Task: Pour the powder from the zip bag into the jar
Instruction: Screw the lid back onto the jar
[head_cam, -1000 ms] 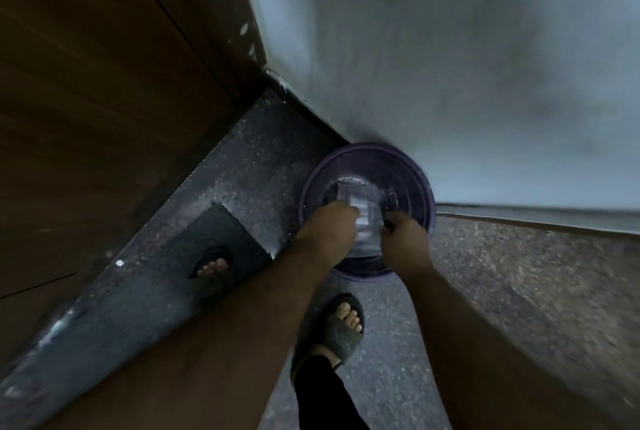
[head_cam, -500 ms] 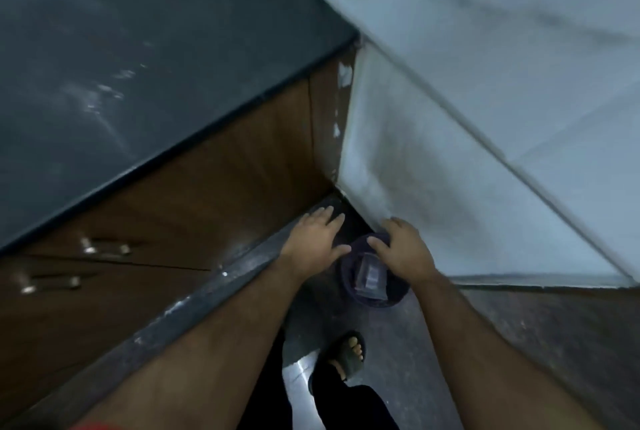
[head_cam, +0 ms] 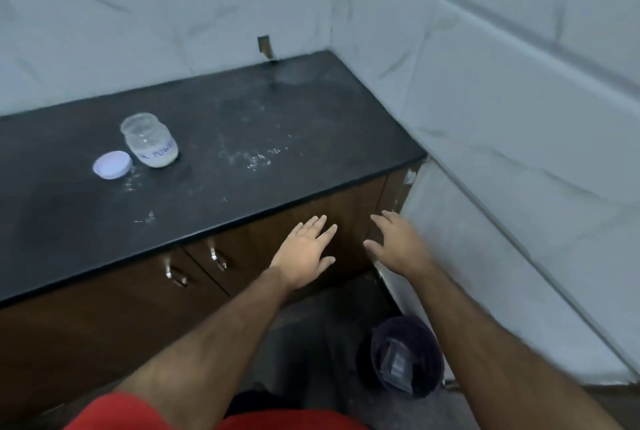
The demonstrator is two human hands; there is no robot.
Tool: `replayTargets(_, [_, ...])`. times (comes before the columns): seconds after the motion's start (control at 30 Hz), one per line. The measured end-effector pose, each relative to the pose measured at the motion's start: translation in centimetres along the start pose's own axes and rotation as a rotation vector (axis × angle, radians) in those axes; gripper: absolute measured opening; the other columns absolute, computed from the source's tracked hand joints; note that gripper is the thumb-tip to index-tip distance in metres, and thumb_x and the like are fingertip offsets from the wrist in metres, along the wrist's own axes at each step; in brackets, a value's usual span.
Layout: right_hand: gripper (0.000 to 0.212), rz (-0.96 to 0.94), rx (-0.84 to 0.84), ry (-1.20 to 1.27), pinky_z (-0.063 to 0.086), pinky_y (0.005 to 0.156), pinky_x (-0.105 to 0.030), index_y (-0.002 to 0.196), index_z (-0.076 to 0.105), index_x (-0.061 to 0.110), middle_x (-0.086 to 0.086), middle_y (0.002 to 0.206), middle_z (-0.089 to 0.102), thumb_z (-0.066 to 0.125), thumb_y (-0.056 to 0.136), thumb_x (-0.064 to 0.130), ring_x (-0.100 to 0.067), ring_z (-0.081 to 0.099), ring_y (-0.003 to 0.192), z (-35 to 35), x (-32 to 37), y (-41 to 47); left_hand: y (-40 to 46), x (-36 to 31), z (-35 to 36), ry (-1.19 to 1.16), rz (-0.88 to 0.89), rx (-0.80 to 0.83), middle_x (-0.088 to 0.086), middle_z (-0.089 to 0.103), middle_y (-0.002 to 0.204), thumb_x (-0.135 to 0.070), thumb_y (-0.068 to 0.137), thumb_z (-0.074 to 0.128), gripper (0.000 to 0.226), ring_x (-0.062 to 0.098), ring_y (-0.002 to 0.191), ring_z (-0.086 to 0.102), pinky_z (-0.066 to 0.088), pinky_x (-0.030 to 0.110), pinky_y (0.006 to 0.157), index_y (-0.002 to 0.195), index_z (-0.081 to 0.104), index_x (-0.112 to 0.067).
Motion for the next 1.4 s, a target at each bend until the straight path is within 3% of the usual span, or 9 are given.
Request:
replayTargets(0.4, [0.060, -0.214, -0.096, 0.040, 0.034, 0.114, -0.041, 0.147, 0.045, 0.018, -0.007, 0.155, 0.042, 0.062, 0.094, 0.039, -0.025, 0.031, 0.146, -1.0, 21.5, 8.5, -5.0, 19.4, -11.4, -0.043, -0.206, -0.232, 0.007, 0.017, 0.167, -0.041, 0.099, 0.052, 0.070, 0.022, 0.154, 0.015, 0.019, 0.039, 0.124, 0.158, 0.021, -0.021])
replayTargets(0.63, [0.059, -0.304, -0.045, 0.071, 0.034, 0.116, -0.041, 0.148, 0.045, 0.018, -0.006, 0.154, 0.042, 0.062, 0.094, 0.038, -0.024, 0.032, 0.145, 0.9, 31.1, 11.2, -9.5, 28.6, -14.4, -0.070, -0.345, -0.320, 0.005, 0.025, 0.164, -0.040, 0.097, 0.055, 0.070, 0.021, 0.150, 0.025, 0.027, 0.038, 0.121, 0.157, 0.027, -0.019])
replayTargets(0.87, [0.058, -0.405, 0.005, 0.149, 0.032, 0.115, -0.037, 0.146, 0.048, 0.016, -0.005, 0.150, 0.047, 0.065, 0.093, 0.033, -0.024, 0.037, 0.141, 2.2, 36.9, 14.4, -11.7, 34.5, -15.2, -0.176, -0.518, -0.392, 0.003, 0.039, 0.157, -0.037, 0.093, 0.061, 0.066, 0.022, 0.142, 0.039, 0.035, 0.036, 0.113, 0.152, 0.037, -0.019])
replayTargets(1.1, [0.059, -0.414, 0.085, 0.304, 0.037, 0.109, -0.032, 0.142, 0.050, 0.019, -0.002, 0.143, 0.054, 0.070, 0.087, 0.030, -0.022, 0.045, 0.133, 3.3, 39.9, 19.5, -11.8, 39.9, -14.9, -0.338, -0.747, -0.446, 0.001, 0.041, 0.156, -0.033, 0.093, 0.062, 0.069, 0.025, 0.135, 0.048, 0.044, 0.037, 0.104, 0.154, 0.031, -0.021])
replayTargets(1.4, [0.071, -0.436, 0.252, 0.397, 0.041, 0.107, -0.031, 0.146, 0.044, 0.019, -0.006, 0.143, 0.056, 0.075, 0.083, 0.019, -0.021, 0.051, 0.131, 6.0, 41.6, 24.9, -9.0, 43.4, -13.7, -0.715, -0.909, -0.502, 0.002, 0.037, 0.159, -0.032, 0.081, 0.082, 0.100, 0.021, 0.139, 0.047, 0.038, 0.033, 0.111, 0.159, 0.020, -0.022])
Point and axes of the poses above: each hand's wrist, its own y-axis towards the middle knuckle, its own z-axis out of the palm, x = y × z, the point moved 10 cm from there along y, towards the middle knuckle
